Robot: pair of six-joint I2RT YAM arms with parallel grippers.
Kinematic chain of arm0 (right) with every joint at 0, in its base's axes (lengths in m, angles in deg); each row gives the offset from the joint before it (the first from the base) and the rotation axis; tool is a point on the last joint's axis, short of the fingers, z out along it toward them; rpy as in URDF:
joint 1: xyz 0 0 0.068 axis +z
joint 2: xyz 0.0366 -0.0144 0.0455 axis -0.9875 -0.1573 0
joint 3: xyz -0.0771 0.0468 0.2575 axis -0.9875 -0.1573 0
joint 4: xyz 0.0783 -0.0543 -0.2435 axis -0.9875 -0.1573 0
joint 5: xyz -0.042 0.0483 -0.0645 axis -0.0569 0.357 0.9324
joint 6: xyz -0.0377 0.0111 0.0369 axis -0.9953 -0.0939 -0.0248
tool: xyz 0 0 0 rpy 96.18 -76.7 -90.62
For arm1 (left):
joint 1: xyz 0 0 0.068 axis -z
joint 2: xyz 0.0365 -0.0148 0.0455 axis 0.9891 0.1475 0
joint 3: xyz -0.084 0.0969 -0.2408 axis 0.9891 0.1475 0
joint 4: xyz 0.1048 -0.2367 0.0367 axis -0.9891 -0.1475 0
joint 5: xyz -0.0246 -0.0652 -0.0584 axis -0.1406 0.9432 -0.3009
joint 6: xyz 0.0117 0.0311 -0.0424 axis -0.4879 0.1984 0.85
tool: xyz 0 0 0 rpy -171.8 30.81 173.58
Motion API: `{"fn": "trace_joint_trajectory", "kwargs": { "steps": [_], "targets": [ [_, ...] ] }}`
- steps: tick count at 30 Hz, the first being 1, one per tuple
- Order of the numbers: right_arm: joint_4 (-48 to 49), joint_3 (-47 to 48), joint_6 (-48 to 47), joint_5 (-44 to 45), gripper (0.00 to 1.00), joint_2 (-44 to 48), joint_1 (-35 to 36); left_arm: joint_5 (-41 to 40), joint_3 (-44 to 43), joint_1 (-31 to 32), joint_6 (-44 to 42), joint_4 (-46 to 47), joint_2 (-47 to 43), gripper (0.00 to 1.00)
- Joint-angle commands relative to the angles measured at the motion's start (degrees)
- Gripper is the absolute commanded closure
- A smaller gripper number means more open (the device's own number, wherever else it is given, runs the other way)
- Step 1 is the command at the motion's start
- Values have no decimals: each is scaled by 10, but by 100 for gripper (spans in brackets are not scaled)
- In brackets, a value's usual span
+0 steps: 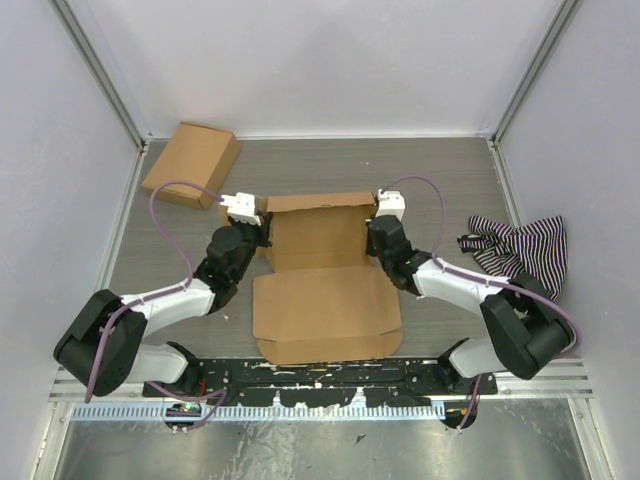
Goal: Fold the paper box
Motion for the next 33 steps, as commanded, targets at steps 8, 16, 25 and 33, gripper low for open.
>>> {"fn": "trace_joint_trajectory", "kwargs": {
  "steps": [8, 16, 25, 33],
  "targets": [
    [-86, 45, 177, 313, 99, -91, 81, -14, -3, 18, 4, -89, -93, 96],
    [-25, -10, 92, 255, 99, 7, 81, -38, -10, 22, 10, -146, -132, 61],
    [-84, -57, 1, 197, 99, 147, 74, -195, -58, 6, -19, -164, -165, 25],
    [-145, -102, 16, 129, 99, 295, -9, -172, -162, -111, 66, -268, -69, 31]
  ]
}}
